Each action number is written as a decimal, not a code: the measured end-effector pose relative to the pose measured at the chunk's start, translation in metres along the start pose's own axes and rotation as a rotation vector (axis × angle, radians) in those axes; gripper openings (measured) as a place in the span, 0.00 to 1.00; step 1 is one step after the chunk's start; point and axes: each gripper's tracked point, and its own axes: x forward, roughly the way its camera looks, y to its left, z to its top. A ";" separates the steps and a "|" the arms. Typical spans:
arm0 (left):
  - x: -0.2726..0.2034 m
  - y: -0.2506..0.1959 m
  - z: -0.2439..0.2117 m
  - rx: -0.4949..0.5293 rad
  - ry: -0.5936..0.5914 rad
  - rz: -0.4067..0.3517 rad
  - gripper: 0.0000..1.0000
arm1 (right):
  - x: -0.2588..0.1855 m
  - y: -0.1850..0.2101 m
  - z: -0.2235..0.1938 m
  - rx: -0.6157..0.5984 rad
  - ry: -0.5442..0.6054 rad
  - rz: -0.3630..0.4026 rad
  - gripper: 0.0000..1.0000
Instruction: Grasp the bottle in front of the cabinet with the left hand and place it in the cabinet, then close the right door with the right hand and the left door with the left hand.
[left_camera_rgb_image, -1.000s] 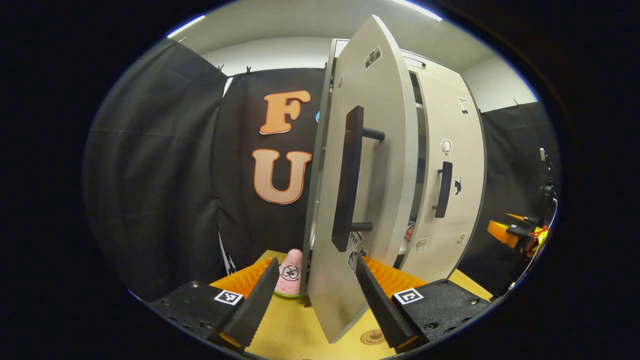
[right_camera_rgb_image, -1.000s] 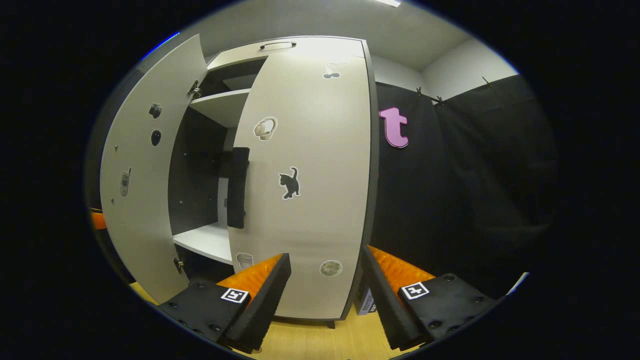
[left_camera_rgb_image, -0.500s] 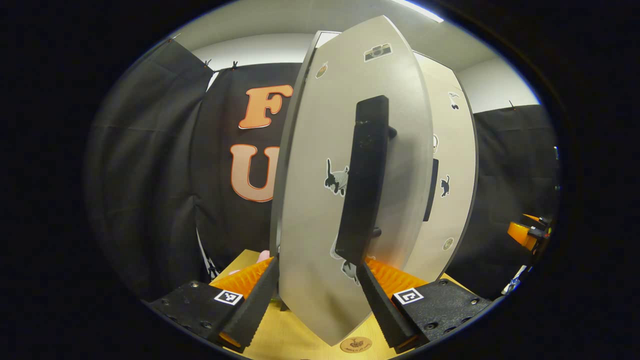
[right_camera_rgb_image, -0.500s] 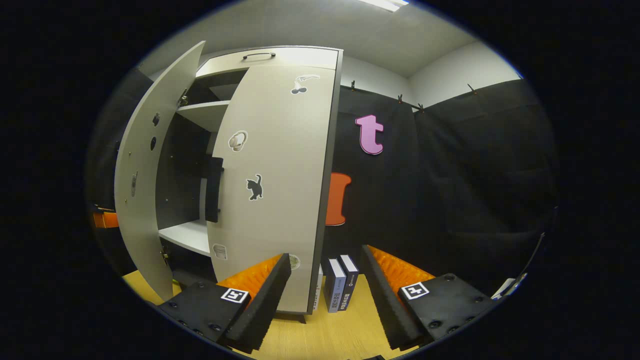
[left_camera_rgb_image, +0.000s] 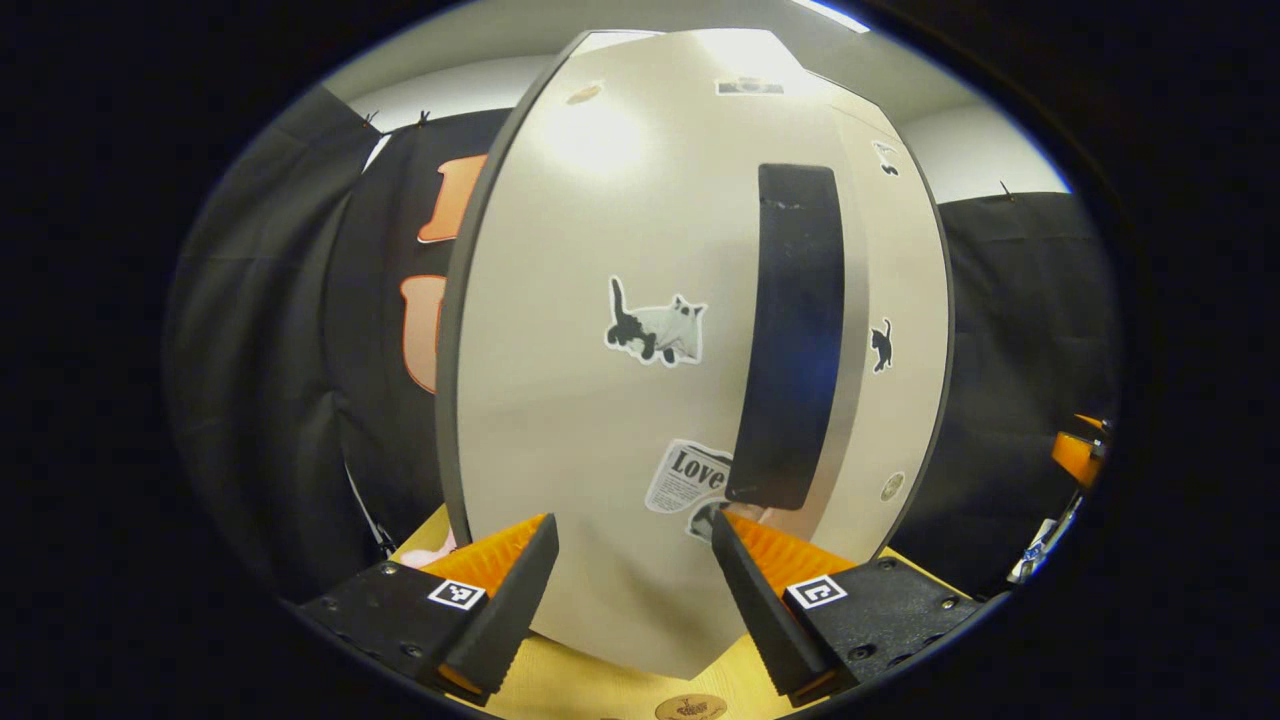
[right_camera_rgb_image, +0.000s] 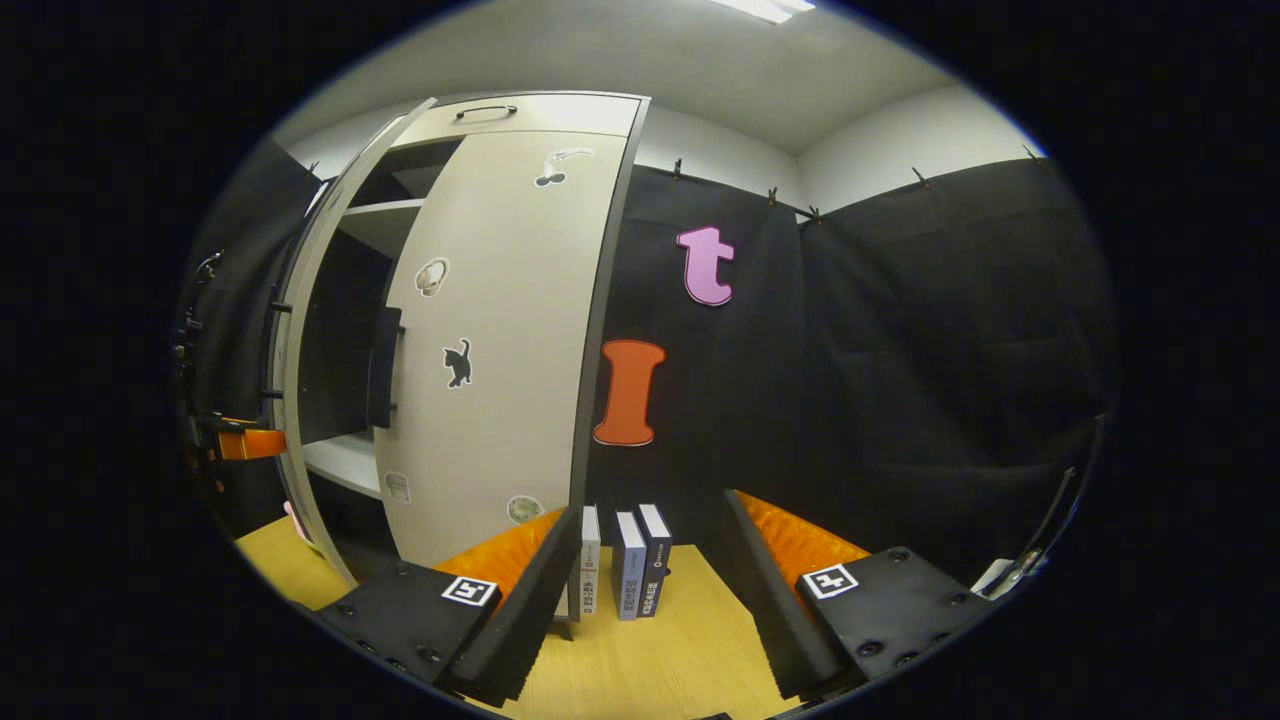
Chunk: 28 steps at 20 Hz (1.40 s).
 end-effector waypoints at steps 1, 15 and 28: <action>0.002 -0.003 -0.002 0.002 -0.001 0.002 0.94 | 0.000 -0.004 -0.001 0.001 0.002 -0.004 0.95; 0.024 -0.001 -0.017 -0.062 0.037 0.043 0.94 | 0.018 -0.056 -0.012 0.019 0.027 -0.034 0.95; 0.008 -0.011 -0.007 -0.023 0.053 0.093 0.95 | 0.058 -0.072 -0.022 0.046 0.046 0.015 0.95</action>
